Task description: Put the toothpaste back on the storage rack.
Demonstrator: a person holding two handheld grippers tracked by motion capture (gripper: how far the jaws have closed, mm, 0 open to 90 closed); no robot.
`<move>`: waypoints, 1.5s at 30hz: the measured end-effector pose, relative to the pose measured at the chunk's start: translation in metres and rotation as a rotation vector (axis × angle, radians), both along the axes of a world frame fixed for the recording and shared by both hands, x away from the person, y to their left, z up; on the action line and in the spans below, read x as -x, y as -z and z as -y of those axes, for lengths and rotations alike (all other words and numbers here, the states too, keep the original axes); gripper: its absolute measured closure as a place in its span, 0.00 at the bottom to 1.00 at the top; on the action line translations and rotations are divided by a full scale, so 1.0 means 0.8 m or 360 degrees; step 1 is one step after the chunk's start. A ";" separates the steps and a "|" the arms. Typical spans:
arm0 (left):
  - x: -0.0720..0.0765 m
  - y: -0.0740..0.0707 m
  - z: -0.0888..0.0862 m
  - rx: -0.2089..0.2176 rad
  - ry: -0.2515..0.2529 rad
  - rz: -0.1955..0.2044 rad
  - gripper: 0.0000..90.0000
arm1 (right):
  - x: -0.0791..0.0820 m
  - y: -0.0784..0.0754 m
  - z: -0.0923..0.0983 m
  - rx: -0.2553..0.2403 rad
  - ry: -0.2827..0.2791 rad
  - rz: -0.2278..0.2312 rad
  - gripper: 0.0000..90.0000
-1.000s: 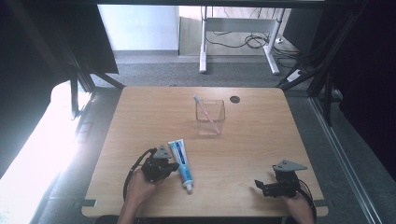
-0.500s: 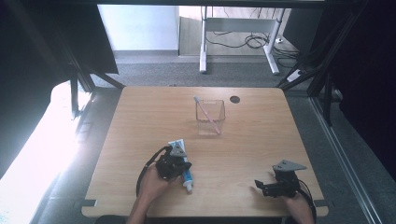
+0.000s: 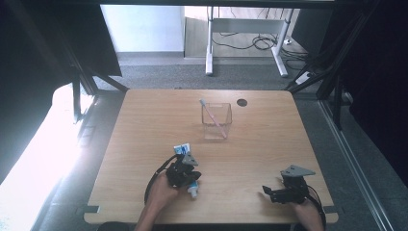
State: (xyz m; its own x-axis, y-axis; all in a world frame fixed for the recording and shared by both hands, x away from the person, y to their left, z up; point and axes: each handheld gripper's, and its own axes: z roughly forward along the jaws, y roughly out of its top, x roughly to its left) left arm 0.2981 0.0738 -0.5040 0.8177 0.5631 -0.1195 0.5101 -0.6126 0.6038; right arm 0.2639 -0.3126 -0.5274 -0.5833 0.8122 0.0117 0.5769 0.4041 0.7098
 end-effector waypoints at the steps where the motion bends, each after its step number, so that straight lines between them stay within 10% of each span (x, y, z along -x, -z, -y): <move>1: 0.000 0.000 -0.002 0.0009 -0.0004 -0.0006 1.00 | 0.000 0.000 0.000 -0.0001 0.0001 0.0000 0.04; 45: 0.005 -0.009 -0.082 -0.0029 -0.0119 -0.0042 0.98 | 0.000 0.000 0.001 0.0005 0.0013 0.0002 0.05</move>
